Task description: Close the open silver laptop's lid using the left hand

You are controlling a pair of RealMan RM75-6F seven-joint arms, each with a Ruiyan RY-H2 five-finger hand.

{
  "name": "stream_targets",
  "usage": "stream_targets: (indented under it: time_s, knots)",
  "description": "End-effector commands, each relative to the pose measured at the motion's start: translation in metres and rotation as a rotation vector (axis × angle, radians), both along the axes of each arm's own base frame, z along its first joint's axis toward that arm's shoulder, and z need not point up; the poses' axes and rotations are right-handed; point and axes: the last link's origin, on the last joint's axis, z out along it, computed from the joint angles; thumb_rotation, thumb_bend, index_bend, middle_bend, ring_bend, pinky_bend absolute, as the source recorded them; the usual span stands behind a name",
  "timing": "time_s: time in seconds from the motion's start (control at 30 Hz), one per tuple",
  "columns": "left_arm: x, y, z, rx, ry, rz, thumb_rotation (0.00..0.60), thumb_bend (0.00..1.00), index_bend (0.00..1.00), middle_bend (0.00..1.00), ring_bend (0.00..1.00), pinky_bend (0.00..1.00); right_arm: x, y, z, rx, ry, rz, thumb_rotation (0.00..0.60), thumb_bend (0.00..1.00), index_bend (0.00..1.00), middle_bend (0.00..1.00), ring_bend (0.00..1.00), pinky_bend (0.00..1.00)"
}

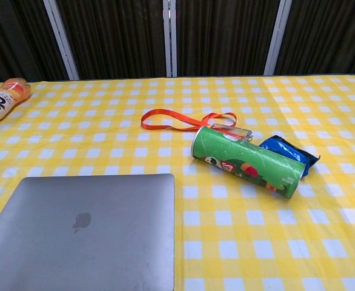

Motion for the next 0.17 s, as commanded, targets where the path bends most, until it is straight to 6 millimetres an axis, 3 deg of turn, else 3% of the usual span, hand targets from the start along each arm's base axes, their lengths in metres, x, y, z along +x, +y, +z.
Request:
stream_targets:
  time_s: [0.03, 0.17]
  knots:
    - [-0.0215, -0.011, 0.0117, 0.093, 0.033, 0.094, 0.6, 0.0, 0.0, 0.0, 0.0, 0.0, 0.0, 0.0, -0.0004, 0.002, 0.001, 0.001, 0.6, 0.0, 0.02, 0.0, 0.0, 0.0]
    - [-0.0309, -0.0121, 0.0099, 0.086, 0.037, 0.117, 0.6, 0.0, 0.0, 0.0, 0.0, 0.0, -0.0005, -0.0005, -0.0019, 0.006, 0.008, -0.002, 0.6, 0.0, 0.02, 0.0, 0.0, 0.0]
